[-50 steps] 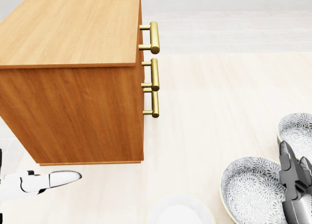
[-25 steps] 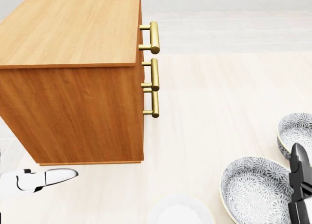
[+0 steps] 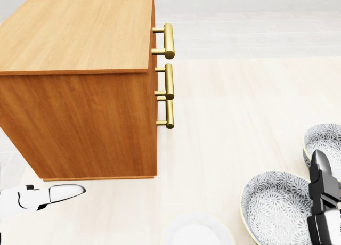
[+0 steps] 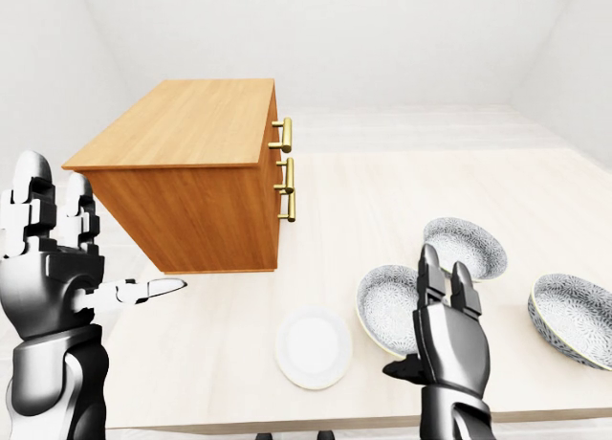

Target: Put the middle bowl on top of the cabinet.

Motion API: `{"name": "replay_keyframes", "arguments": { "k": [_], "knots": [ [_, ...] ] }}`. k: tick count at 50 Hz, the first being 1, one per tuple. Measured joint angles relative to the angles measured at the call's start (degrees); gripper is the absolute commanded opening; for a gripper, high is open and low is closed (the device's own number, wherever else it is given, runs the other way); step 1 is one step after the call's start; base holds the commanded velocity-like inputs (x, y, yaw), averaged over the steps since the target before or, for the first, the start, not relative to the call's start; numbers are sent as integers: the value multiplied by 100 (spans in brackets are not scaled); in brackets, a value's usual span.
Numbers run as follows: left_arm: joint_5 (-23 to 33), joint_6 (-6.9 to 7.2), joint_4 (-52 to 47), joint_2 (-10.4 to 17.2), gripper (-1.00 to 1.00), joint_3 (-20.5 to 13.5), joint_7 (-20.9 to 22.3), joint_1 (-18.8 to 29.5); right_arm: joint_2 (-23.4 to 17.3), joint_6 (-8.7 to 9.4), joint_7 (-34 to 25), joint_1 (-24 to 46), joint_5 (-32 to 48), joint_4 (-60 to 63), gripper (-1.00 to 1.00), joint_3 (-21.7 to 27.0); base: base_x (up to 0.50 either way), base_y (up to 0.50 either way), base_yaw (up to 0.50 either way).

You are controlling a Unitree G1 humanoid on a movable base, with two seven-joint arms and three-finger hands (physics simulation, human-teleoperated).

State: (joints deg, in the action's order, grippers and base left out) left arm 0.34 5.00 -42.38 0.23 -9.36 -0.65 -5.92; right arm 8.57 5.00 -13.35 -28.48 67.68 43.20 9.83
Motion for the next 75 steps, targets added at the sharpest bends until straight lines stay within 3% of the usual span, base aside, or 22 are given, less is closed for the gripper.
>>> {"name": "replay_keyframes", "arguments": {
  "k": [47, 58, 75],
  "knots": [
    [49, 0, -2, -2, 100, 36, 22, -13, -728, 0, 1107, 93, 2513, -1031, 100, -1431, 0, 0, 0],
    [49, 0, -1, -4, 100, 39, 28, -18, -918, 0, 1186, 168, 2658, -1335, 100, -1557, 0, 0, 0],
    [44, 0, 27, -6, 100, 54, 47, -32, -993, 0, 1307, 291, 2286, -1713, 100, -1313, 0, 0, 0]
  ]
}}
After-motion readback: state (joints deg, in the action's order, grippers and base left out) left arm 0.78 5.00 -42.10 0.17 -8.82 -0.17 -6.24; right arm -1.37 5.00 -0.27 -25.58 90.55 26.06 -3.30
